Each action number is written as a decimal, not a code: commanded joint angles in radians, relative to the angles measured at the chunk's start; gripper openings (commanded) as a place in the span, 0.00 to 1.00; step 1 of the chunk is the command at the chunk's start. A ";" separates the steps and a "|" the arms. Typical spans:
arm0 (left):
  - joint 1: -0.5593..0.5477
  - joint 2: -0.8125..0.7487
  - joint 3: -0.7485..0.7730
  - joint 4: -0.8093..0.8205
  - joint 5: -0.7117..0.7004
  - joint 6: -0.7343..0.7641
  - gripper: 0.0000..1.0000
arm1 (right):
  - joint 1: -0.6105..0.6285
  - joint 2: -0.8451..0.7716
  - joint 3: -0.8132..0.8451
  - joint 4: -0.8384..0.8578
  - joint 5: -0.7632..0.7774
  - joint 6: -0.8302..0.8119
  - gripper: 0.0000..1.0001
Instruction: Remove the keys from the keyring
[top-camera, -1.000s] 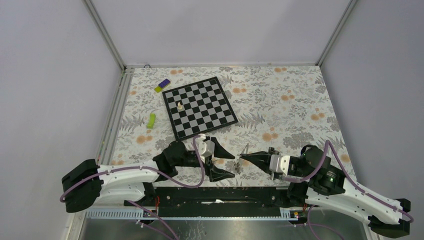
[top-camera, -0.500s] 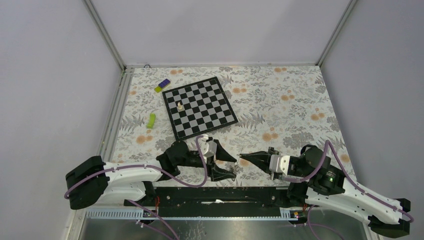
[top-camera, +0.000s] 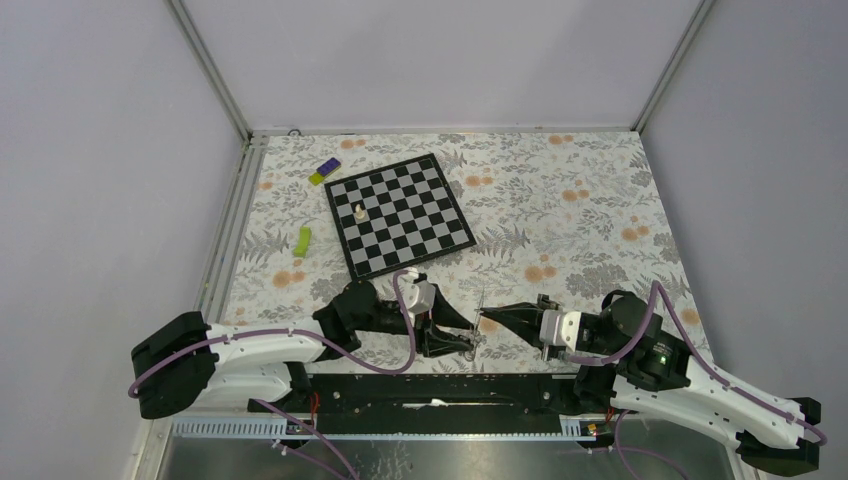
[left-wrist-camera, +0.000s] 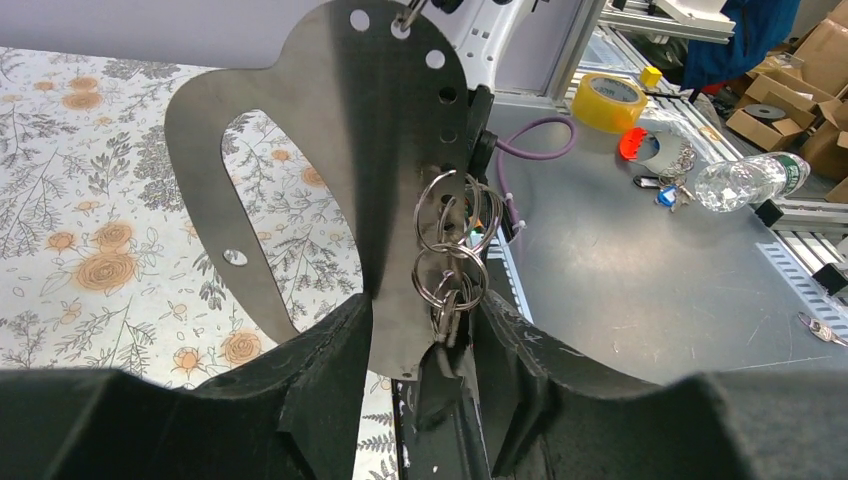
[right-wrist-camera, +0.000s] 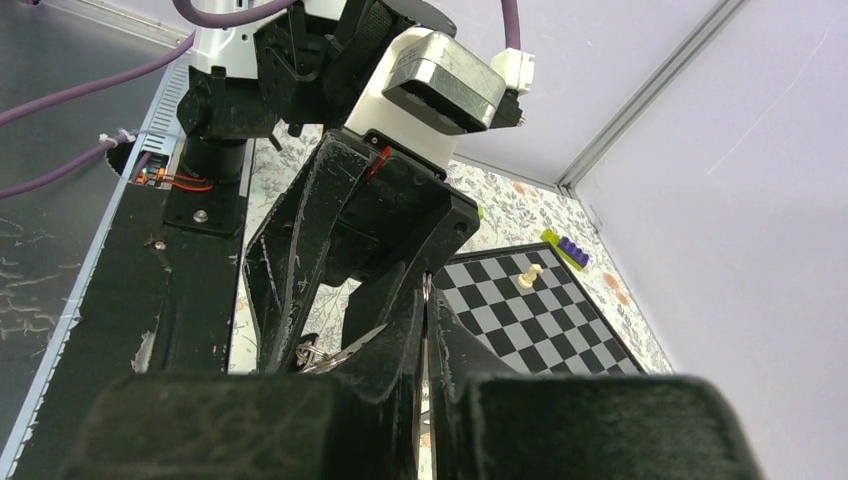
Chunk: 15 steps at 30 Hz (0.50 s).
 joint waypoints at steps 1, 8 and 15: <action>-0.004 0.012 0.053 0.048 0.034 0.007 0.46 | -0.004 -0.013 0.002 0.075 0.005 -0.006 0.00; -0.004 0.031 0.071 0.033 0.046 0.004 0.36 | -0.004 -0.025 -0.003 0.073 0.011 -0.004 0.00; -0.004 0.044 0.082 0.017 0.061 0.004 0.16 | -0.004 -0.036 -0.007 0.072 0.020 -0.004 0.00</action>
